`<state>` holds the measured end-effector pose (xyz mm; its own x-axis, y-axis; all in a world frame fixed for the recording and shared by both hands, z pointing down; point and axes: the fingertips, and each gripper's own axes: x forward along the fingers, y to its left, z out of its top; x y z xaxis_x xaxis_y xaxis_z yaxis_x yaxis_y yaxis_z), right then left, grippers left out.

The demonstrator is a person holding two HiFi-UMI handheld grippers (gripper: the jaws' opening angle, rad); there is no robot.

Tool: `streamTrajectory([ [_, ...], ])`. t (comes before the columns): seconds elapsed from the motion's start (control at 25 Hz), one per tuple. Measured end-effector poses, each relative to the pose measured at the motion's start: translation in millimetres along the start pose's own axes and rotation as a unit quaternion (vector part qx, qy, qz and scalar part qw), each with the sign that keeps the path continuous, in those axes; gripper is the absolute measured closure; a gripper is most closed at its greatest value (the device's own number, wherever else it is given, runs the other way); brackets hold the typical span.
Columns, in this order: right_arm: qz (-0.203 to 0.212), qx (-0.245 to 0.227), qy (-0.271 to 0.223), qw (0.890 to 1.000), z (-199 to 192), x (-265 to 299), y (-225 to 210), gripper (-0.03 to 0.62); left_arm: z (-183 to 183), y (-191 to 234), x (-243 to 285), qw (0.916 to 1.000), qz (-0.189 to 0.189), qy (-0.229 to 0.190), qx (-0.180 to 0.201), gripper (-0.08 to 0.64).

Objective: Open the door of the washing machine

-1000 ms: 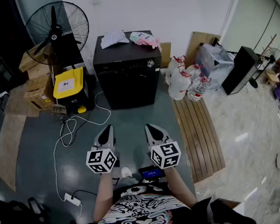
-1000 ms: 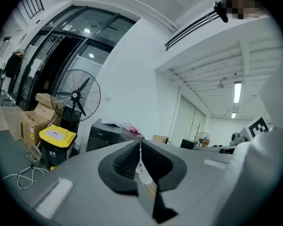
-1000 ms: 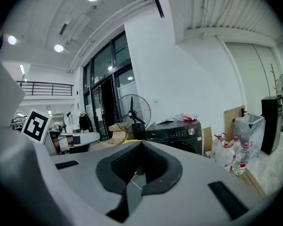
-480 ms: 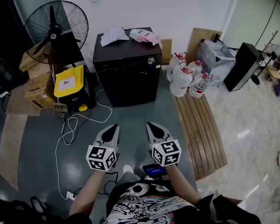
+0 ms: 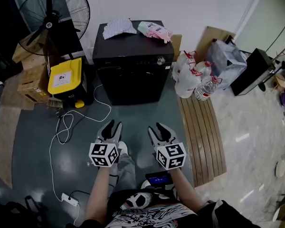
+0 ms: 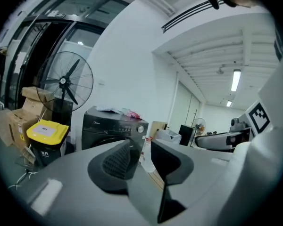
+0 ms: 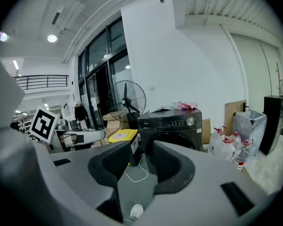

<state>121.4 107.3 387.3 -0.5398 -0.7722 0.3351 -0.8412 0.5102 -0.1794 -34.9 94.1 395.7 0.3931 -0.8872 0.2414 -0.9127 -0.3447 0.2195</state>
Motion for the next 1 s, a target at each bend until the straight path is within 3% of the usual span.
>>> streamTrajectory([
  [0.16,-0.008,-0.006,0.021,1.000,-3.2,70.0,-16.9,0.440,-13.0,63.9,59.6,0.9997,0.004,0.014,-0.018,0.423],
  [0.44,-0.025,-0.007,0.051,0.998,-5.0,218.8,-57.3,0.448,-25.3,147.3,169.3,0.9974,-0.032,0.052,0.037,0.423],
  [0.6,-0.034,0.001,0.058,0.998,-9.1,288.5,-78.5,0.453,-44.7,193.3,222.8,0.9958,-0.038,0.073,0.041,0.423],
  [1.0,-0.040,0.015,0.096,0.994,-43.1,364.2,-97.5,0.459,-105.9,269.3,304.3,0.9918,-0.049,0.115,0.026,0.407],
])
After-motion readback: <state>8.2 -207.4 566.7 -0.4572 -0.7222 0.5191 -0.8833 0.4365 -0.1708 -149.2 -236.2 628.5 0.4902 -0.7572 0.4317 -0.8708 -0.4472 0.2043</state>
